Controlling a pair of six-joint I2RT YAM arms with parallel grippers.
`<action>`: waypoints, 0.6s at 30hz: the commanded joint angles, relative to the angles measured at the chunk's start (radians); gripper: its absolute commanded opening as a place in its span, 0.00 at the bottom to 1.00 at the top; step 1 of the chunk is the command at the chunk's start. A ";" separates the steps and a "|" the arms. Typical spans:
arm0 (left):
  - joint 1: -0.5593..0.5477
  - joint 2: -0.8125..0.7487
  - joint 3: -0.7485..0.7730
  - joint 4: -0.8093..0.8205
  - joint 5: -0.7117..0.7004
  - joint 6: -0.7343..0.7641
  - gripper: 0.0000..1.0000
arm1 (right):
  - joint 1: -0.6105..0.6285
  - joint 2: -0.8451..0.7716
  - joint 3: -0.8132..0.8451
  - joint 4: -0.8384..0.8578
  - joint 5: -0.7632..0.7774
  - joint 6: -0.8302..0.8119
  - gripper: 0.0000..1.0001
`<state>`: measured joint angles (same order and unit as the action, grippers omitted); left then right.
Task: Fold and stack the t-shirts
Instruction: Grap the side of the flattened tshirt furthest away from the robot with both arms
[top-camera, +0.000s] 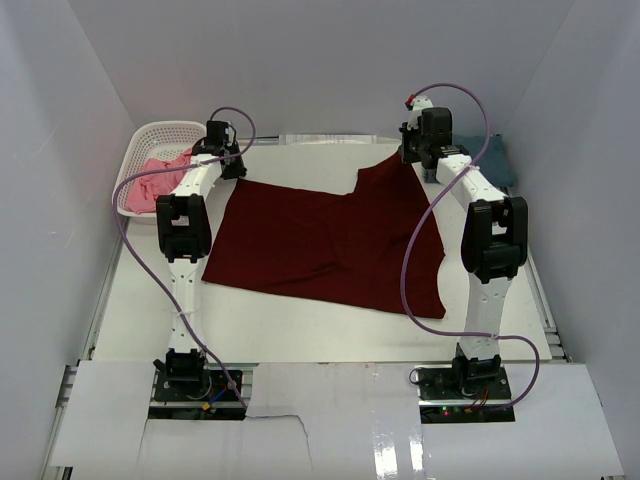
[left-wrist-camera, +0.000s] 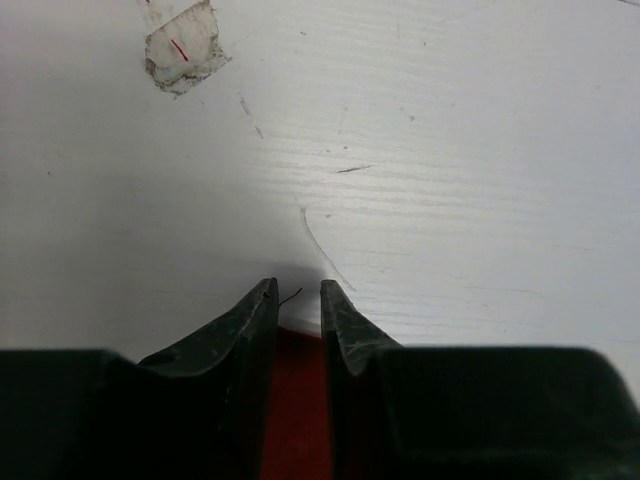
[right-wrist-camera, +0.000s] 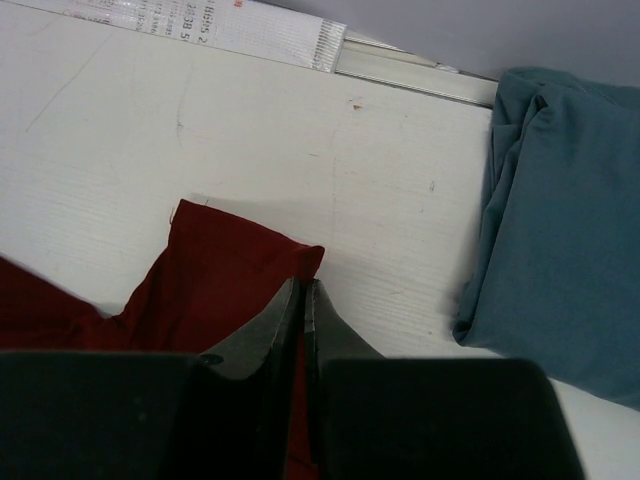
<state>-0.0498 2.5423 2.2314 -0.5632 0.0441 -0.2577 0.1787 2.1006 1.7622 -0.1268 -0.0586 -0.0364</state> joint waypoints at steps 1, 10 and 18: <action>0.002 -0.022 -0.030 -0.021 0.000 0.000 0.34 | -0.007 -0.042 -0.001 0.042 -0.012 0.001 0.08; 0.002 -0.085 -0.088 -0.023 -0.029 -0.003 0.63 | -0.010 -0.028 0.003 0.036 -0.027 0.009 0.08; 0.001 -0.137 -0.179 -0.029 -0.069 -0.009 0.61 | -0.012 -0.019 -0.006 0.038 -0.027 0.013 0.08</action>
<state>-0.0525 2.4668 2.1033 -0.5198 0.0032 -0.2665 0.1757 2.1006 1.7611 -0.1268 -0.0792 -0.0319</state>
